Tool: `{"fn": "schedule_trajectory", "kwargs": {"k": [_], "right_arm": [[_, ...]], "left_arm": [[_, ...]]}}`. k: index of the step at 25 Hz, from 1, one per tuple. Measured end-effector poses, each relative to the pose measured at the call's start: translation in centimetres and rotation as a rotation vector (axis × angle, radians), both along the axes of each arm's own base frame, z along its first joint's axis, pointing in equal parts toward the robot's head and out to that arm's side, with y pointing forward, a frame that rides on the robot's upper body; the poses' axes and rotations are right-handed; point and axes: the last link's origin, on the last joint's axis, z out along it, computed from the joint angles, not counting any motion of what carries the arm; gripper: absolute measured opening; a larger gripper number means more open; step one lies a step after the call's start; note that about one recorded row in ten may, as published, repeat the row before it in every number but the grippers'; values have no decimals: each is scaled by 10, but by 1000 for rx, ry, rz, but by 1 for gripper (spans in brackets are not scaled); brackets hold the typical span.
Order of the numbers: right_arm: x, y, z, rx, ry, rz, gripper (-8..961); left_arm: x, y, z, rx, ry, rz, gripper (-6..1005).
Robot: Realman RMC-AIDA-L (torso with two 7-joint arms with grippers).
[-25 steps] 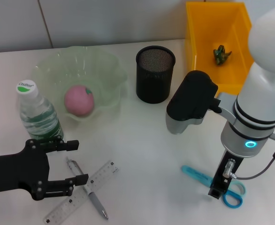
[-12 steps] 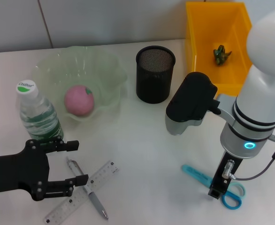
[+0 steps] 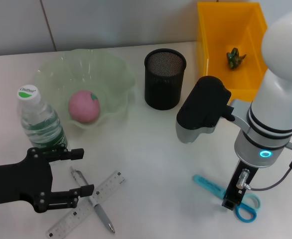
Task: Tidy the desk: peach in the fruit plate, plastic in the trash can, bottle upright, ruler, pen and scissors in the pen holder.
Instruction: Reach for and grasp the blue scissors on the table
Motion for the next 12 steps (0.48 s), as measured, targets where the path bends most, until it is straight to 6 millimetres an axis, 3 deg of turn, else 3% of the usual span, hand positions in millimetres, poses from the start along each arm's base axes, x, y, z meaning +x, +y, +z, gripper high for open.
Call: {"fn": "schedule_trajectory", "kwargs": {"k": [12], "right_arm": [[1,0,0,2,-1,-2,385]], "left_arm": [[0,0,0,3,-4,2,786]]}}
